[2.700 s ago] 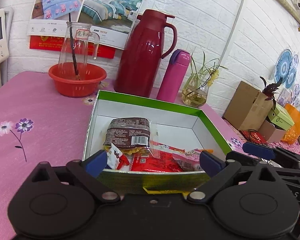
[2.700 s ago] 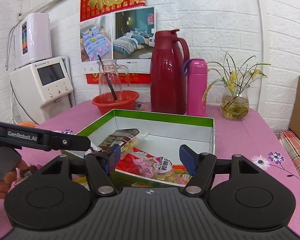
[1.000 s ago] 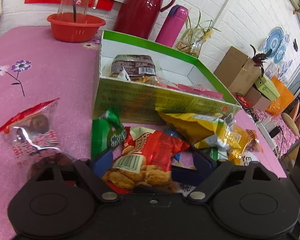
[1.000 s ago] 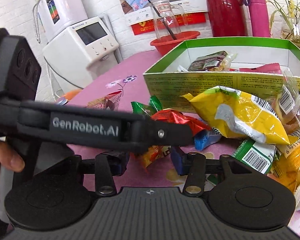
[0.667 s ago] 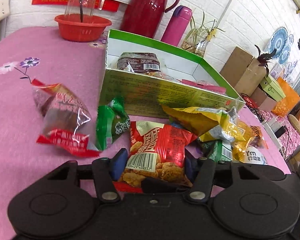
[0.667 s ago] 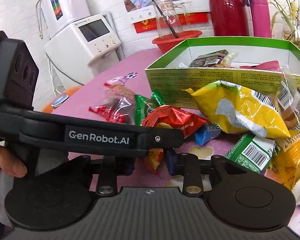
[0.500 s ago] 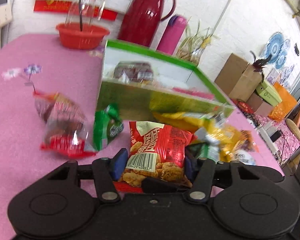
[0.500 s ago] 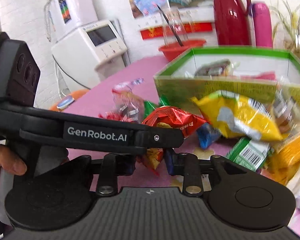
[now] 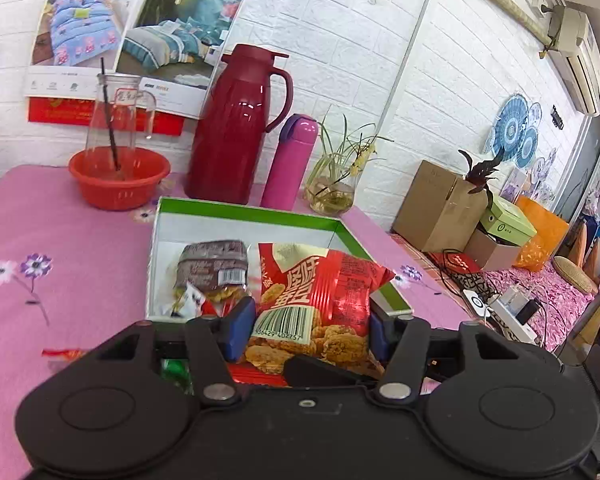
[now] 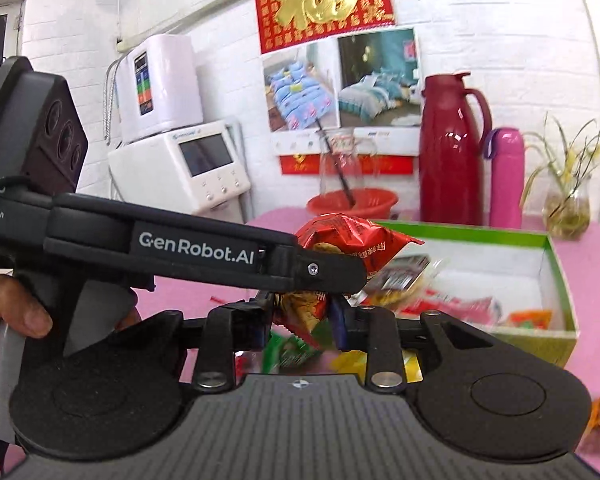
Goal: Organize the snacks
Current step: 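Carry the red fried-snack bag into the green box and open both grippers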
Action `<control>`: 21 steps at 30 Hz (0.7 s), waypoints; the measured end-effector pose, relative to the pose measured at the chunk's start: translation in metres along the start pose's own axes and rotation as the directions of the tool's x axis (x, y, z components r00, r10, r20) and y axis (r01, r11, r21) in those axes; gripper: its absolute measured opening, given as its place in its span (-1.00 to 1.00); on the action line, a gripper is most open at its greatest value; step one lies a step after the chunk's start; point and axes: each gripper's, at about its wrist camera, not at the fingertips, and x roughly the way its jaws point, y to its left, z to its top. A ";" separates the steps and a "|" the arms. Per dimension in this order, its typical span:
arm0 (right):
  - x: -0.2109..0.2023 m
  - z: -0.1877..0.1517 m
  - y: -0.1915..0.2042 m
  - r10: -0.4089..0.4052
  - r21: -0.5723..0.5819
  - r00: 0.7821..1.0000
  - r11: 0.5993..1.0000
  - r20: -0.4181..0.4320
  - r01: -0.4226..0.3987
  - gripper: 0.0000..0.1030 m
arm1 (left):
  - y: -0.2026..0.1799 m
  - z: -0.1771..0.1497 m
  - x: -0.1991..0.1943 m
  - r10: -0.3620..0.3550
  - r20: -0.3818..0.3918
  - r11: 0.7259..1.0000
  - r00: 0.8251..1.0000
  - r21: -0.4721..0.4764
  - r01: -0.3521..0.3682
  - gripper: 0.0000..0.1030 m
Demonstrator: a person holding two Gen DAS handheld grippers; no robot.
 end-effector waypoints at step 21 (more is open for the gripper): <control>0.080 -0.005 -0.070 -0.131 -0.002 0.987 0.991 -0.097 0.132 0.41 | 0.041 0.017 0.096 0.058 -0.031 0.998 0.998 -0.007 -0.059 1.00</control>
